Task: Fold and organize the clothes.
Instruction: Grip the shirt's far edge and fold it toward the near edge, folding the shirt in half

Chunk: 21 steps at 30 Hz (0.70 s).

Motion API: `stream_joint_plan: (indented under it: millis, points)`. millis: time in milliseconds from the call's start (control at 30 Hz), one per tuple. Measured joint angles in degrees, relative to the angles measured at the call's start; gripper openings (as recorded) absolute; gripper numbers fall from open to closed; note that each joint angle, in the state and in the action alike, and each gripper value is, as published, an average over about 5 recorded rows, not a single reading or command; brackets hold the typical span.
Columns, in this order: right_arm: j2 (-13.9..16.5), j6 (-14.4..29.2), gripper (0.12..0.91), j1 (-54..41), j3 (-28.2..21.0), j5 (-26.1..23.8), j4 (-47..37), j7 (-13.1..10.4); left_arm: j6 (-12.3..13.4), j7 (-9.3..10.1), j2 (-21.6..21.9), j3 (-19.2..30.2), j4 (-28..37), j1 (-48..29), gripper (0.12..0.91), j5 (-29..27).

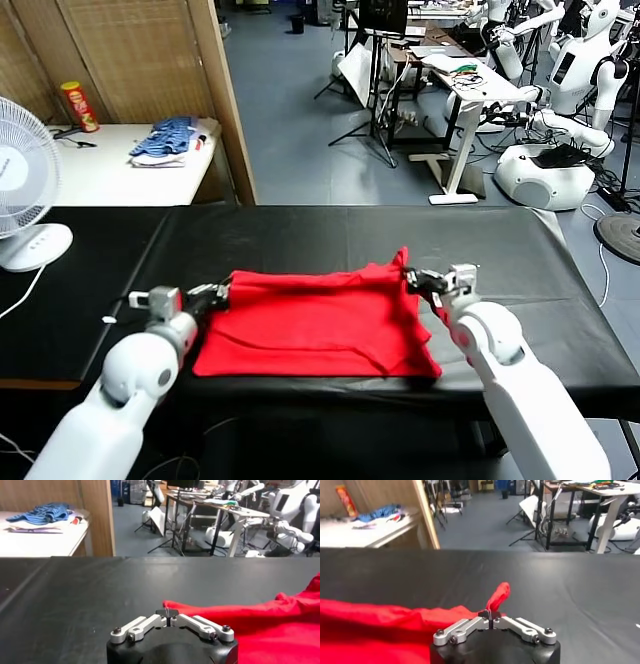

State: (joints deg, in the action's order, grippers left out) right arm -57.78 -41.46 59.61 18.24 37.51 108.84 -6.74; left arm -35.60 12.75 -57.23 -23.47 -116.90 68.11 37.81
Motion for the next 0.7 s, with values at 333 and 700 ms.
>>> stream_joint_plan:
  millis: [333, 700]
  points:
    - [2.39, -0.74, 0.122, 5.28, 1.25, 0.14, 3.75, -0.16, 0.05, -0.1, -0.29, -1.89, -4.1, 8.54, 0.125, -5.96]
    - [2.83, -0.74, 0.157, 8.57, 2.29, 0.54, 6.39, 0.75, -0.4, -0.11, -1.31, -1.99, -6.01, 13.24, 0.125, -9.35]
